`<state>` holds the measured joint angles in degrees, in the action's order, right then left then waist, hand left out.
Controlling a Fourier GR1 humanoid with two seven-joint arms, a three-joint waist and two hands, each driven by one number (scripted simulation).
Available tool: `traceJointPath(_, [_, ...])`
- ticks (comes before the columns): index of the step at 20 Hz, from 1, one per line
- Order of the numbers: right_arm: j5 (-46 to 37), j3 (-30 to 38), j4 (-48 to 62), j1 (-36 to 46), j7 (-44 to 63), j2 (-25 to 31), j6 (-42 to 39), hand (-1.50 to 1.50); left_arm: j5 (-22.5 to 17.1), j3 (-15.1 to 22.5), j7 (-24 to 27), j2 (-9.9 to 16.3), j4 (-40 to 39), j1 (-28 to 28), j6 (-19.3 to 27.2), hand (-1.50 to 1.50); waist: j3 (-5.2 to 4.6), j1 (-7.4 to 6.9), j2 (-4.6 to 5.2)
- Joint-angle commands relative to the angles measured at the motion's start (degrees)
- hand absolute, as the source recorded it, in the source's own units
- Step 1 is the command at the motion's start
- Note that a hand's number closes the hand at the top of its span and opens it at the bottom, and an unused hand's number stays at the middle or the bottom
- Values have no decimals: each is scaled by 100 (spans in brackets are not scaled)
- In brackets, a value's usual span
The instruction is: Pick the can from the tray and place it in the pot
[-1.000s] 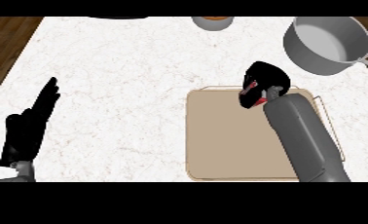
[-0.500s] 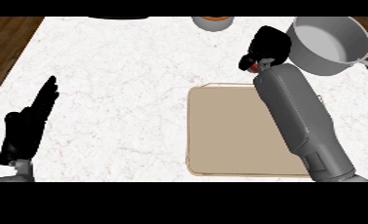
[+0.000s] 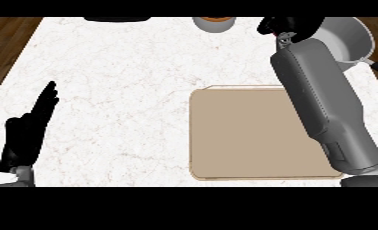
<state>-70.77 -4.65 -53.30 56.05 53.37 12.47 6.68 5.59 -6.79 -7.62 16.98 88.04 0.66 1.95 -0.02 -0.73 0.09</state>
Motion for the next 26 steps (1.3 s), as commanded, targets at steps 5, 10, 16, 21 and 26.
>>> traceJointPath(5, [19, 552, 134, 34, -376, 382, 986, 150, 53, -28, 257, -123, 114, 342, -42, 0, 2, 1, 1])
traceJointPath(10, [423, 1094, 568, 152, -1147, 953, 1302, 150, 243, 64, 198, -224, -53, 163, 43, 0, 2, -3, 19])
traceJointPath(16, [752, 1591, 1716, 581, -2112, 1639, 1475, 150, 65, -111, 211, -115, -281, -80, -178, 0, 2, -55, 47])
traceJointPath(21, [893, 1924, 2847, 792, -2835, 1945, 2007, 150, 99, 5, 61, -181, 91, 48, -213, 0, 8, -174, 81])
traceJointPath(26, [1044, 2185, 3541, 574, -3450, 2262, 2269, 150, -4, -146, 66, 30, 163, -86, -371, 0, 16, -286, 129])
